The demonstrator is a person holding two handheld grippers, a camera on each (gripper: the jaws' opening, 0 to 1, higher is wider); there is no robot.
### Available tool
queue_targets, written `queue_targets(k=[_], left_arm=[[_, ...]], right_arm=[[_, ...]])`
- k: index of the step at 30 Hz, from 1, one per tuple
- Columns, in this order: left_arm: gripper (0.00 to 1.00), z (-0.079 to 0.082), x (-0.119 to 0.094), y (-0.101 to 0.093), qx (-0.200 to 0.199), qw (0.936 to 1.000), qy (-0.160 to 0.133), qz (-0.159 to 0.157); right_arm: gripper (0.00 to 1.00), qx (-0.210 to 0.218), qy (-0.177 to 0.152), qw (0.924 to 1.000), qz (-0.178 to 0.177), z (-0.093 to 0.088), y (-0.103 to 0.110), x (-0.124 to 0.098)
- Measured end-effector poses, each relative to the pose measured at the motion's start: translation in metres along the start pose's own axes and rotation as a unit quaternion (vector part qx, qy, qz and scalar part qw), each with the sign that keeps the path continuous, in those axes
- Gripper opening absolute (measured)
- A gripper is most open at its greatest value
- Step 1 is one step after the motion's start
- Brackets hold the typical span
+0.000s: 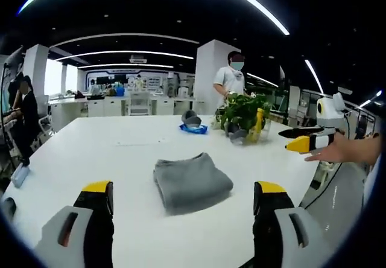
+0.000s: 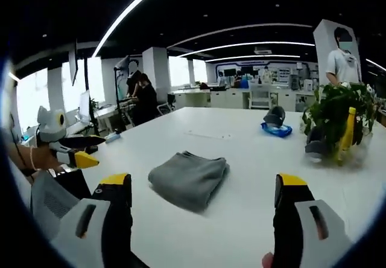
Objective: Fold the towel on the table until its edges align and the towel forms a compact rectangular stack.
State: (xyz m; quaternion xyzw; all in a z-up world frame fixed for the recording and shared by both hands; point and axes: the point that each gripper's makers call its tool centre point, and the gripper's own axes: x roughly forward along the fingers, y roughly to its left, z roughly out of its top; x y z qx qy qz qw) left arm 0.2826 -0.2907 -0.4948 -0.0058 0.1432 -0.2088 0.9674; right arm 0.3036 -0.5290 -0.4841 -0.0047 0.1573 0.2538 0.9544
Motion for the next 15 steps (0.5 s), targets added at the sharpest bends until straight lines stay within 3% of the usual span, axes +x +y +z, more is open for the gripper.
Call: queue_targets(k=[3,5,9,15], left_arm=[[1.00,-0.001,0.000,0.001,-0.001,0.9999,-0.007,0.013],[1.00,0.006,0.001,0.002,0.003,0.9992,-0.032,0.024],[1.00,0.005,0.004,-0.001,0.030,0.9991,-0.022,0.020],[1.00,-0.005,0.007,-0.005,0.024,0.9997,-0.006,0.007]], right_arm=[[0.99,0.001,0.001,1.0000,0.000,-0.007,-0.003,0.002],[0.99,0.010,0.002,1.0000,-0.001,-0.012,-0.006,0.000],[0.99,0.017,0.002,0.9998,-0.009,-0.020,-0.009,-0.007],[0.99,0.003,0.003,0.9999,-0.010,-0.021,-0.007,-0.007]])
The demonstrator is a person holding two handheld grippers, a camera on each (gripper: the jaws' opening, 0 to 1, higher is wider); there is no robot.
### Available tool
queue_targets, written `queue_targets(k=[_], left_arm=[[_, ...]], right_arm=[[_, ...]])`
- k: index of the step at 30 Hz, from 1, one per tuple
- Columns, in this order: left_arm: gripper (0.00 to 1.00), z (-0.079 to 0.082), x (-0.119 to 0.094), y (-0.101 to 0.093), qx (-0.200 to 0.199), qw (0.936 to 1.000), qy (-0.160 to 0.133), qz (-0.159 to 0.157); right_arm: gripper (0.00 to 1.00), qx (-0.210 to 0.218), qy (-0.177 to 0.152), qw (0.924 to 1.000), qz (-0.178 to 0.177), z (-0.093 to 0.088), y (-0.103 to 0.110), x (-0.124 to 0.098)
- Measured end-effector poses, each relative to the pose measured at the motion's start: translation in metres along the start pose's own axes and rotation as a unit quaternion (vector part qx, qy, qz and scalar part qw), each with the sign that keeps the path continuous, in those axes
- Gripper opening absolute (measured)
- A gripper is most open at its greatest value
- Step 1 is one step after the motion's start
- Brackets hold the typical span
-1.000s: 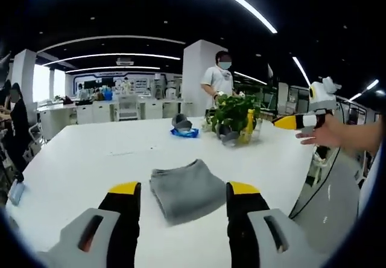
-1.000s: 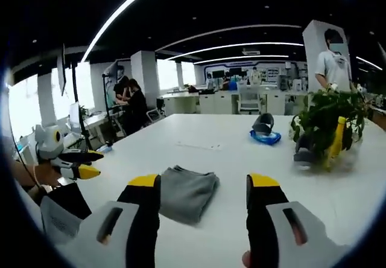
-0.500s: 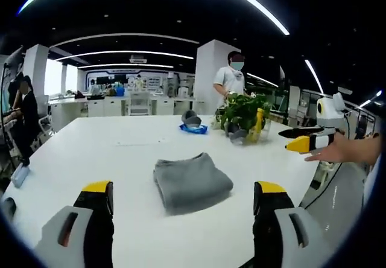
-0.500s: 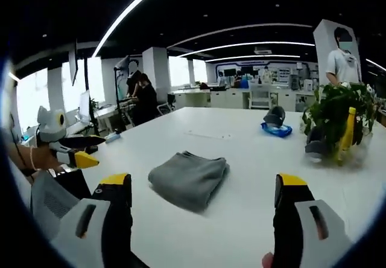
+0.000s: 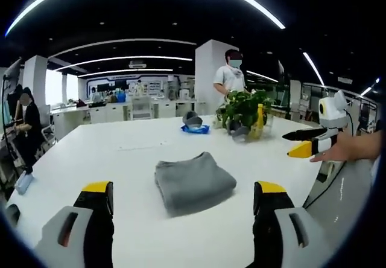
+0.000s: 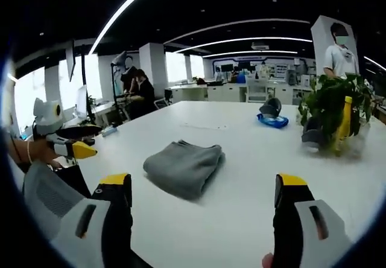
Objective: Fold the towel on the table until its edges align and the towel forms a compact rectangular stack.
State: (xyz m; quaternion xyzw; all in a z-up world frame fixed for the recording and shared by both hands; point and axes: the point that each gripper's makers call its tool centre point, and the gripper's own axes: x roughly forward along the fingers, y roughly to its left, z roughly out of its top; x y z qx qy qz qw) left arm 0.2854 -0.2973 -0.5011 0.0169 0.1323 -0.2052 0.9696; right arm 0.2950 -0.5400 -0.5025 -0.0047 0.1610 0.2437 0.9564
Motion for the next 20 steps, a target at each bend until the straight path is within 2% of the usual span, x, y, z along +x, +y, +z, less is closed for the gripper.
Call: queue_targets(k=[5,11,20], left_arm=[[1.00,0.0017,-0.0008,0.0009,-0.014,0.9999,-0.007,0.001],[1.00,0.0023,-0.0010,0.0023,-0.024,0.9996,-0.011,0.001],[0.99,-0.0027,-0.0019,0.0050,-0.007,0.9998,0.004,0.017]], right_arm=[[0.99,-0.005,-0.002,1.0000,0.007,0.0014,0.0050,0.0017],[0.98,-0.031,-0.003,0.9995,0.007,0.0045,0.0070,0.0015],[0.97,-0.006,-0.006,0.9999,0.010,0.0034,0.0039,0.0006]])
